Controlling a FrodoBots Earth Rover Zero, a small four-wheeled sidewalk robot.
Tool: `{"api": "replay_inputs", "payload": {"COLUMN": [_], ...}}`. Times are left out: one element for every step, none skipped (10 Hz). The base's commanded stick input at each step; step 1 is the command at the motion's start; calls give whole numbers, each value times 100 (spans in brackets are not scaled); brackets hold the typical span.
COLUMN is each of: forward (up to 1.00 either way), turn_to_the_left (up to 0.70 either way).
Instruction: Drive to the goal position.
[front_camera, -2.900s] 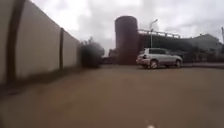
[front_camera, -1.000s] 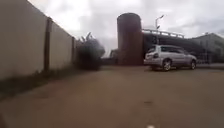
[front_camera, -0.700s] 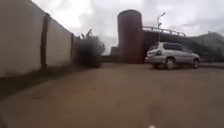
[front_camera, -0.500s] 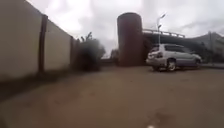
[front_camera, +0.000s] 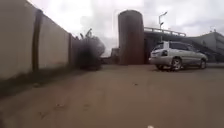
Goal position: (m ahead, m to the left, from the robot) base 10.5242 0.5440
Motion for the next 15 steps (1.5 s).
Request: {"api": "replay_inputs", "payload": {"forward": [85, 85, 85, 85, 85, 85, 85, 85, 85, 85, 85, 85, 85, 85, 85], "turn_to_the_left": [1, 1, 1, 1, 1, 1, 1, 1, 1, 1, 1, 1, 1, 1, 1]}}
